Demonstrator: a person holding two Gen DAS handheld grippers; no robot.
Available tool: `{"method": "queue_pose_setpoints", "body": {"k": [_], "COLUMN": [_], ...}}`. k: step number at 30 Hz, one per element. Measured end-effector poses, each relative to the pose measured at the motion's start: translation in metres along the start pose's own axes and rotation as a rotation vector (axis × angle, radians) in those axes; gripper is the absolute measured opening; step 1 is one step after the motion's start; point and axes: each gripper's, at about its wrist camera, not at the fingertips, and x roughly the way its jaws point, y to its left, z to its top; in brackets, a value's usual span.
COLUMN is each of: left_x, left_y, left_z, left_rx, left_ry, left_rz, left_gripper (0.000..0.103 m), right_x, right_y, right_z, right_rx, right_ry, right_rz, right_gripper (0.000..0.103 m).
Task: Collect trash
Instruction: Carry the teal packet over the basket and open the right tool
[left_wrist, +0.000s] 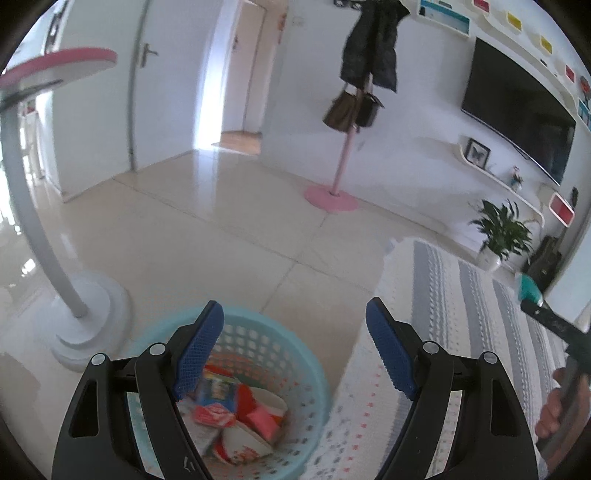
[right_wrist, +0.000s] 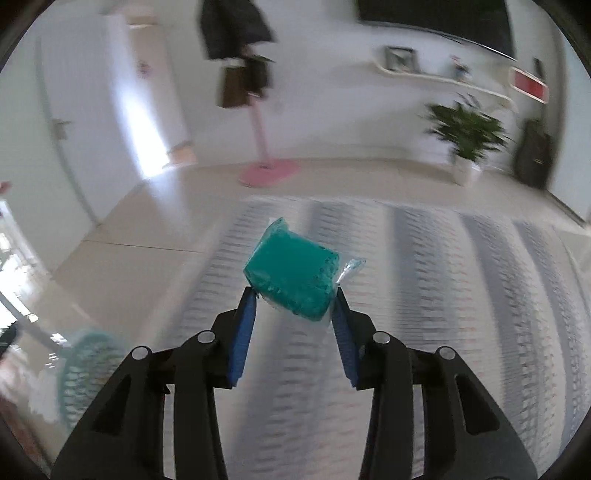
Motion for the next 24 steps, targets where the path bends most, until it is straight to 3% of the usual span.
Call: {"method": "queue_pose_setpoints", "body": {"k": [4, 9, 12, 17, 20, 24], "left_x": [-0.032, -0.06, -0.063, -0.059, -0.059, -0.061], "left_y": [0.026, 0.058, 0.081, 0.105, 0.109, 0.108], "left_z": [0.016, 0.025, 0.026, 0.026, 0.026, 0.024], "left_rx": [-0.028, -0.024, -0.031, -0.04, -0.029, 0.004], "left_ry": [-0.058, -0.111, -0.095, -0.058, -0.047, -0.054], "left_rz": [0.046, 0.134, 0.166, 0.182, 0.191, 0.212], "left_gripper": [0.082, 0.084, 0.085, 0.085, 0.085, 0.085], "right_x": [-0.029, -0.031, -0.018, 0.003, 0.016, 0.015], "right_y": [0.082, 0.177, 0.22, 0.257, 0.265, 0.264], "right_z": [-0.005, -0.041, -0.068, -0.098, -0.105, -0.111], "right_rx": [-0.063, -0.145, -0.192, -0.228, -0.22, -0.172], "right_ry": [-0.01, 0.081, 0.156, 0.244, 0.29, 0.313], "right_rz": [0.166, 0.318, 0.332, 0.305, 0.29, 0.288], "right_gripper": [0.038, 0.04, 0.041, 0.046, 0.055, 0.056]}}
